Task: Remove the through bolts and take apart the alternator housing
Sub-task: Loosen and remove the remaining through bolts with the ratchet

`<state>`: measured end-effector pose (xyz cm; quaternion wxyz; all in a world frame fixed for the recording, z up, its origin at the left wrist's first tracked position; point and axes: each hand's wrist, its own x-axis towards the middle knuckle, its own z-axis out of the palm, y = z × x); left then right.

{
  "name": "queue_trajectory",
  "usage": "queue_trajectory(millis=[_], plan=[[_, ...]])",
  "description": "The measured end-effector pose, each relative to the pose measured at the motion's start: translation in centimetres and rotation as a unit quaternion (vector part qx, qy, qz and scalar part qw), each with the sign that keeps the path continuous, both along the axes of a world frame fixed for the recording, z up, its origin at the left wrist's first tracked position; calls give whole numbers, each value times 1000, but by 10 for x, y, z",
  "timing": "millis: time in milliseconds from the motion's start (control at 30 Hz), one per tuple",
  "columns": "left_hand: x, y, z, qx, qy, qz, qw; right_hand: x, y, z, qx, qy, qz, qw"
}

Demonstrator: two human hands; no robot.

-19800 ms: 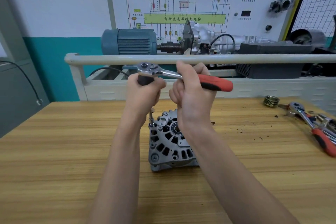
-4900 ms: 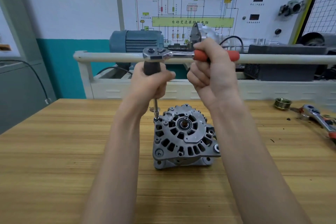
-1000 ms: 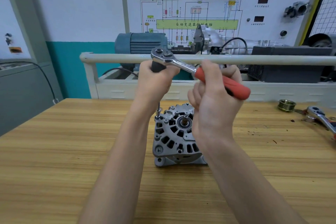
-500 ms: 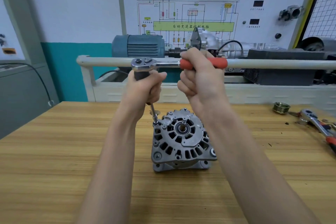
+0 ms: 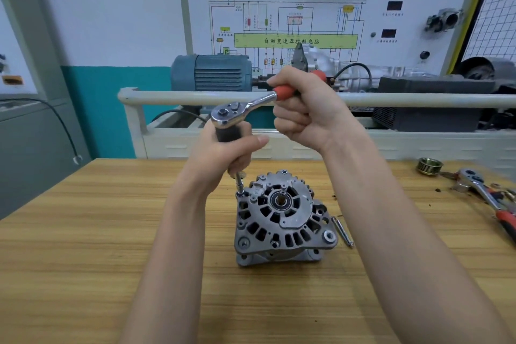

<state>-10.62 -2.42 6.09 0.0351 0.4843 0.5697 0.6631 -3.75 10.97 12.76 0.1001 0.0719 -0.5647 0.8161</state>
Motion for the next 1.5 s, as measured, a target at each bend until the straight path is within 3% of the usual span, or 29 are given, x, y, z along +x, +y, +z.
queue_trajectory(millis=[100, 233, 300, 367, 467, 533, 667, 867, 933, 1067, 1167, 1267, 1400, 1500], plan=[[1, 5, 1, 32, -39, 36, 998, 7, -6, -15, -64, 54, -50, 995], [9, 29, 2, 124, -104, 229, 960, 25, -30, -49, -138, 157, -195, 958], [12, 36, 1, 131, -108, 270, 948, 29, -36, -57, -158, 174, -222, 946], [10, 31, 0, 109, -81, 246, 960, 29, -30, -52, -146, 161, -205, 954], [2, 13, -2, 68, -19, 79, 994, 18, -9, -30, -105, 83, -120, 984], [1, 6, -3, 33, 3, 4, 999, 10, 2, -16, -67, 31, -55, 996], [2, 6, -2, -1, 3, 33, 999, 3, 5, -9, -39, 15, -15, 999], [11, 32, 0, 104, -57, 254, 960, 21, -19, -47, -156, 128, -181, 963], [16, 40, -2, 130, -56, 285, 948, 29, -27, -58, -184, 159, -217, 945], [16, 31, -1, 91, -27, 235, 967, 27, -15, -48, -159, 122, -177, 963], [6, 12, 0, 10, 12, 107, 994, 16, 6, -25, -87, 49, -92, 991], [7, 3, 0, -68, 16, -2, 998, 7, 11, -11, -16, 11, -9, 1000], [8, 10, 1, -4, -39, 74, 997, 7, 5, -19, -74, 40, -38, 996], [11, 26, 1, 68, -72, 202, 974, 17, -7, -40, -134, 105, -125, 977]])
